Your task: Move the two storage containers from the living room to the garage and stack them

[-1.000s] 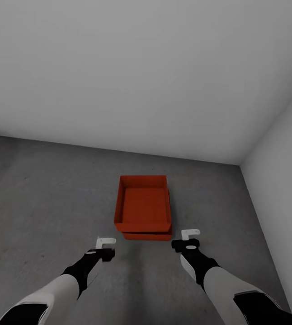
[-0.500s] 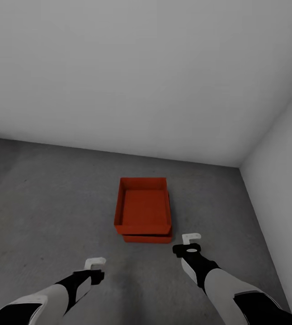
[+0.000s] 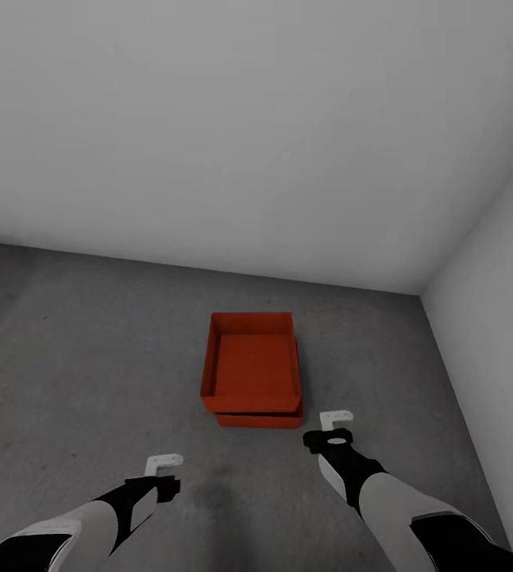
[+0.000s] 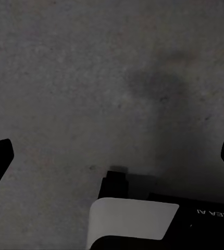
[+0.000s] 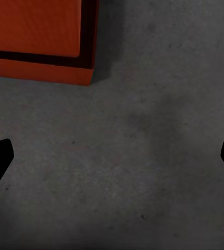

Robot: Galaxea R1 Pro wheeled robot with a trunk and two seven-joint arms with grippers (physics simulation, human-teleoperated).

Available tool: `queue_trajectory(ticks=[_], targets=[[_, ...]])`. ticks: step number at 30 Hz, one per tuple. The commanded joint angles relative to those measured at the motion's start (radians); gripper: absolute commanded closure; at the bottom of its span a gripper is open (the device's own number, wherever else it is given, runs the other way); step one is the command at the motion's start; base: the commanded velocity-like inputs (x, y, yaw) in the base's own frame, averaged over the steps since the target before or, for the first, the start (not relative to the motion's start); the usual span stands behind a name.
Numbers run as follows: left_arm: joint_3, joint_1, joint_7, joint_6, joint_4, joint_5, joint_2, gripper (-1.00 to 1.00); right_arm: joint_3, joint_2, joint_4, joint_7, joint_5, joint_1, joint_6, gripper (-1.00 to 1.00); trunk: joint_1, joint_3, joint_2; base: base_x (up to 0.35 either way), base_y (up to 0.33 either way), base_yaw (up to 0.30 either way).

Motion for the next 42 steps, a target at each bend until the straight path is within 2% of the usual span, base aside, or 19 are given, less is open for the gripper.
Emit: queue_trajectory(ticks=[1,6,9,12,16,24,30,39,42], targets=[[0.002,-0.001,0.003,0.004,0.0,0.007,0.003,-1.0,0.008,0.0,-0.001,-0.005,0.004,0.0,0.008,-1.0,0.0,-0.001,-0.001,0.0,0.0,0.0],[0.002,-0.001,0.004,0.004,0.0,0.007,0.011,-1.0,0.007,-0.003,0.017,-0.005,0.003,0.001,0.012,-1.0,0.0,-0.001,-0.001,0.0,0.0,0.0],[0.002,0.0,0.003,0.004,0.0,0.007,0.014,-1.0,0.009,-0.037,0.085,-0.001,0.006,0.002,0.01,-1.0,0.0,-0.001,-0.001,0.0,0.0,0.0],[0.002,0.007,0.003,0.002,0.001,0.007,0.013,-1.0,0.01,-0.051,0.123,0.002,0.004,0.003,0.008,-1.0,0.0,-0.001,-0.001,0.0,0.0,0.0],[0.002,0.011,0.002,0.0,0.001,0.007,0.014,-1.0,0.01,-0.055,0.166,0.003,0.004,0.015,0.008,-1.0,0.0,-0.001,-0.001,0.0,0.0,0.0],[0.002,0.02,0.002,-0.002,0.0,0.007,0.026,-1.0,0.009,-0.058,0.181,-0.003,0.009,0.214,-0.01,-1.0,0.0,0.003,-0.001,0.0,0.0,-0.003],[0.002,0.057,0.002,-0.002,0.0,0.007,0.027,-1.0,0.009,-0.057,0.183,-0.011,0.003,0.273,-0.048,-1.0,0.0,0.009,-0.001,0.0,0.0,-0.041],[0.002,0.084,0.002,-0.003,0.001,0.007,0.027,-1.0,0.008,-0.057,0.183,-0.012,0.001,0.29,-0.057,-1.0,0.0,0.014,-0.001,0.0,0.0,0.024],[0.002,0.111,0.002,-0.004,0.0,0.007,0.029,-1.0,0.008,-0.057,0.183,-0.012,0.001,0.327,-0.061,-1.0,0.0,0.018,-0.001,0.0,0.0,0.083]])
